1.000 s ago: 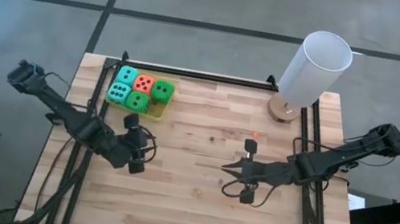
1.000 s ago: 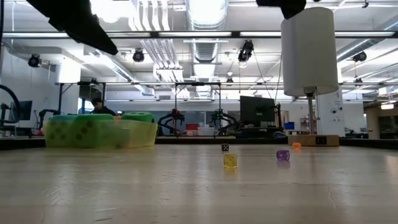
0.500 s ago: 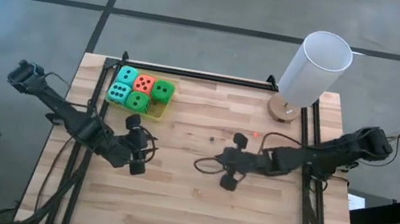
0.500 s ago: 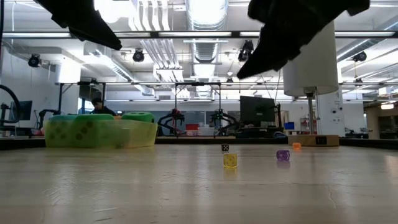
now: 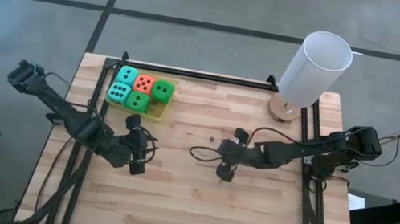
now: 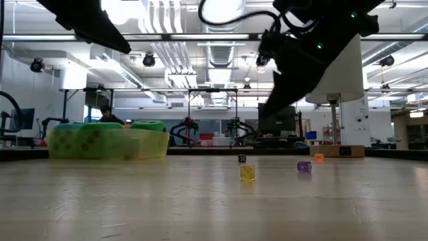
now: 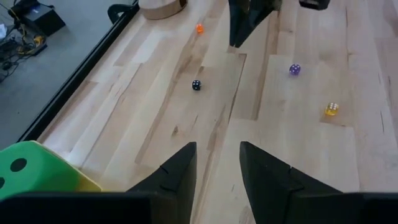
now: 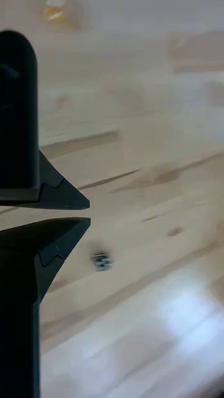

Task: Pick & Place Dice
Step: Put the black small die into the yellow container

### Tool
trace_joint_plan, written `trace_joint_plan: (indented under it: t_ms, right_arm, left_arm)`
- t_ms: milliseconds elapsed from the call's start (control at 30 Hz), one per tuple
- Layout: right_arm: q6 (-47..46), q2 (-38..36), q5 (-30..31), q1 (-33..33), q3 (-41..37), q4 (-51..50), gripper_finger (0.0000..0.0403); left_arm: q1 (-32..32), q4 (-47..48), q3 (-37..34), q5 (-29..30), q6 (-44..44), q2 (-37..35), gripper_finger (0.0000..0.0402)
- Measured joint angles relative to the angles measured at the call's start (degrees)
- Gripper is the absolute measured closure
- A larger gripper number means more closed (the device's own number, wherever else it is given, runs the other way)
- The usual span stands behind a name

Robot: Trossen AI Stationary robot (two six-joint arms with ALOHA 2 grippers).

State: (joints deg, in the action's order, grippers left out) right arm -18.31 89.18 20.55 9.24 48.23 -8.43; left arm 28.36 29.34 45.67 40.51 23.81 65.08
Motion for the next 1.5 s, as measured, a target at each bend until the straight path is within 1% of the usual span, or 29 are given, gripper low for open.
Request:
trace_joint_plan:
  t_ms: [167, 433, 567, 700, 933, 1133, 1367, 1433, 1500]
  right_arm:
    - [-1.27, -0.82, 0.48, 0.1, -0.03, -5.71, 0.0374]
    - [-1.29, -0.95, 0.8, 0.09, -0.04, -5.98, 0.0374]
    - [-3.46, -0.92, 2.1, 0.09, -0.04, -5.93, 0.0374]
    - [-3.62, -0.43, 2.14, -0.05, -0.04, -6.02, 0.0374]
    - [-3.82, 3.04, 2.32, -2.23, -0.11, -6.01, 0.0374]
    - [-4.04, 5.03, 2.14, -3.34, -0.11, -5.42, 0.0374]
    - [-4.02, 7.85, 2.18, -3.33, -0.11, -0.41, 0.0374]
    - [-3.29, 9.04, 2.98, -3.43, -0.11, 0.95, 0.0374]
    - [-2.29, 9.64, 3.5, -3.92, -0.13, 0.66, 0.0374]
  left_arm:
    - [0.0, 0.02, -0.13, 0.02, 0.0, 0.0, 0.027]
    - [0.0, -0.22, -0.37, 0.02, 0.0, 0.0, 0.0272]
    - [0.0, -0.46, -0.37, 0.1, 0.02, 0.0, 0.0277]
    - [0.0, -0.48, -0.37, 0.22, 0.02, 0.0, 0.0277]
    - [-0.02, -0.48, -0.37, 0.22, 0.07, 0.0, 0.0272]
    - [-0.02, -0.57, -0.37, 0.22, 0.07, 0.0, 0.0277]
    - [-0.03, -0.78, -0.37, 0.22, 0.04, 0.0, 0.0277]
    - [-0.04, -0.89, -0.37, 0.22, 0.04, 0.0, 0.0275]
    - [-0.04, -0.9, -0.39, 0.22, 0.04, 0.0, 0.0275]
